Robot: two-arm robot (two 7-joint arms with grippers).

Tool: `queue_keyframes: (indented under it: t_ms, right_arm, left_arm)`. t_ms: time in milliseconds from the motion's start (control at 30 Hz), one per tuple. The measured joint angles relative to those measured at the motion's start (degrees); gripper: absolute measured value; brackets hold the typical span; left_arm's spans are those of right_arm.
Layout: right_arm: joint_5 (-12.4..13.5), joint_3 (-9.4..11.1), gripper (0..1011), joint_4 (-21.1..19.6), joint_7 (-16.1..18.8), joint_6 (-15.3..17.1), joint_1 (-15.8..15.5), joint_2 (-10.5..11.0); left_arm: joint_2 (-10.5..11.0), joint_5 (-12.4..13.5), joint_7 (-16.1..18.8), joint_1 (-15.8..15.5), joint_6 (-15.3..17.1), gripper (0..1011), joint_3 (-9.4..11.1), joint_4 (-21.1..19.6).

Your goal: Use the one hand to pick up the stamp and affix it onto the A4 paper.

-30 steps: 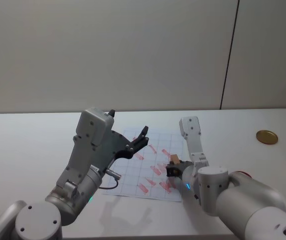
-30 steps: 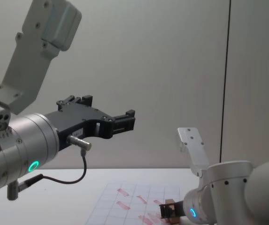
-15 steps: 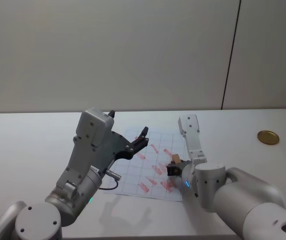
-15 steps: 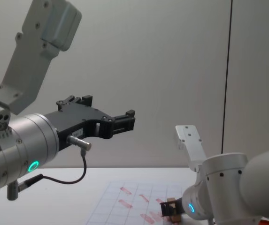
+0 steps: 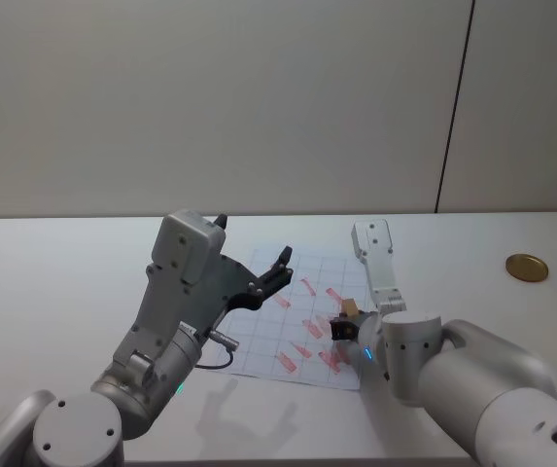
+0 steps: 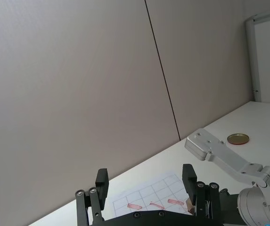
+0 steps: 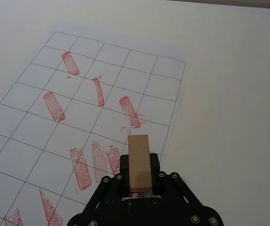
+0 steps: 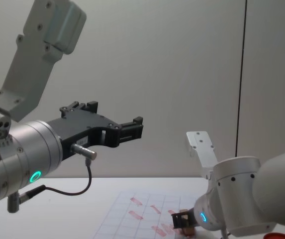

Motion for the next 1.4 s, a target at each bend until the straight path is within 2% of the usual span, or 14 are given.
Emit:
queue_keyframes:
  t_ms: [333, 700, 800, 900, 967, 1033, 1067, 1100, 1133, 1167, 1267, 1300, 1367, 1400]
  right_arm:
    - [0.09, 0.48, 221, 0.16, -0.15, -1.64, 0.12, 0.13]
    - [-0.31, 0.57, 221, -1.12, 0.18, -7.84, 0.44, 0.20]
    - [-0.46, 0.61, 220, -2.89, 0.61, -9.95, 0.25, 0.28]
    - [-0.54, 0.62, 222, -4.80, 0.88, -10.64, -0.39, 0.38]
    - [-0.65, 0.62, 220, -6.84, 1.10, -10.83, -1.20, 0.52]
    - [-0.85, 0.60, 221, -11.62, 1.39, -10.32, -3.17, 0.84]
    - [-1.01, 0.55, 221, -15.21, 1.51, -9.58, -4.71, 1.09]
    - [-1.10, 0.53, 220, -17.07, 1.56, -9.08, -5.51, 1.24]
    - [-1.27, 0.48, 221, -21.11, 1.64, -8.04, -7.21, 1.55]
    - [-1.27, 0.48, 221, -21.11, 1.64, -8.04, -7.21, 1.55]
    - [-1.88, 0.48, 221, -29.76, 1.67, -5.00, -10.95, 2.37]
    - [-1.88, 0.48, 220, -29.76, 1.67, -5.00, -10.95, 2.37]
    - [-2.59, 0.67, 222, -35.58, 1.67, -2.22, -13.56, 3.10]
    - [-2.59, 0.67, 222, -35.58, 1.67, -2.22, -13.56, 3.10]
  left_arm:
    - [0.00, 0.00, 0.00, 0.00, 0.00, 993, 0.00, 0.00]
    - [0.00, 0.00, 0.00, 0.00, 0.00, 993, 0.00, 0.00]
    - [0.00, 0.00, 0.00, 0.00, 0.00, 993, 0.00, 0.00]
    - [0.00, 0.00, 0.00, 0.00, 0.00, 993, 0.00, 0.00]
    - [0.00, 0.00, 0.00, 0.00, 0.00, 993, 0.00, 0.00]
    - [0.00, 0.00, 0.00, 0.00, 0.00, 993, 0.00, 0.00]
    - [0.00, 0.00, 0.00, 0.00, 0.00, 993, 0.00, 0.00]
    - [0.00, 0.00, 0.00, 0.00, 0.00, 993, 0.00, 0.00]
    - [0.00, 0.00, 0.00, 0.00, 0.00, 993, 0.00, 0.00]
    - [0.00, 0.00, 0.00, 0.00, 0.00, 993, 0.00, 0.00]
    - [0.00, 0.00, 0.00, 0.00, 0.00, 993, 0.00, 0.00]
    - [0.00, 0.00, 0.00, 0.00, 0.00, 993, 0.00, 0.00]
    - [0.00, 0.00, 0.00, 0.00, 0.00, 993, 0.00, 0.00]
    - [0.00, 0.00, 0.00, 0.00, 0.00, 993, 0.00, 0.00]
